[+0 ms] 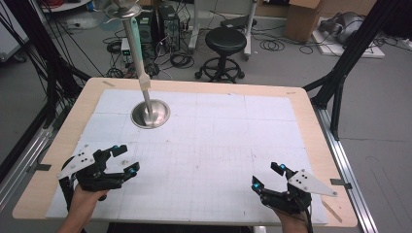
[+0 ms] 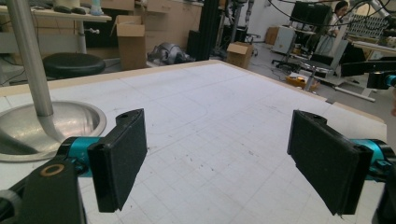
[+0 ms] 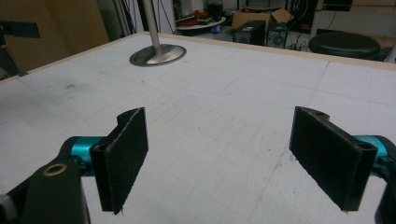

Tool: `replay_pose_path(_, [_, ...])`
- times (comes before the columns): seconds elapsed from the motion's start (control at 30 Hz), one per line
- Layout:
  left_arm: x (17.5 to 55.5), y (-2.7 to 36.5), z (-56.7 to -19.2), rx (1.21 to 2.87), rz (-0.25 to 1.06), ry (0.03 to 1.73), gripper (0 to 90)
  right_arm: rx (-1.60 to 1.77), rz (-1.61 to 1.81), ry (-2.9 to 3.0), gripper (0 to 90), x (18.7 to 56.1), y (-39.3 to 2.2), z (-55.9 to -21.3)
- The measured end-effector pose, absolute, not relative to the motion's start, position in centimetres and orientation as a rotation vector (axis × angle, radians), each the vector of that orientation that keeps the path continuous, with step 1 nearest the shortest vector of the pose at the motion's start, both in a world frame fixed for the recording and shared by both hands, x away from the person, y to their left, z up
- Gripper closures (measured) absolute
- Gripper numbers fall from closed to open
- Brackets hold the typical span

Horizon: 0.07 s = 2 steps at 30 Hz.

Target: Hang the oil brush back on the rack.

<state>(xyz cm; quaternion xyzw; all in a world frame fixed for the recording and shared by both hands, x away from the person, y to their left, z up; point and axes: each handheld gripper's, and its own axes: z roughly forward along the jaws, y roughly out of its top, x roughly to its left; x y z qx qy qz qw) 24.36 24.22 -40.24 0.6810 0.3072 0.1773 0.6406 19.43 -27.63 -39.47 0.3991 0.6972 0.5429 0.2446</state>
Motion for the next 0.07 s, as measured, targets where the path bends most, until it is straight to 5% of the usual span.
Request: replay_pose_path(0.07, [24.39, 24.25, -40.29, 1.553, 0.403, 0.705, 20.2, 1.090, 1.484, 1.903, 18.3, 19.47, -27.64, -39.51])
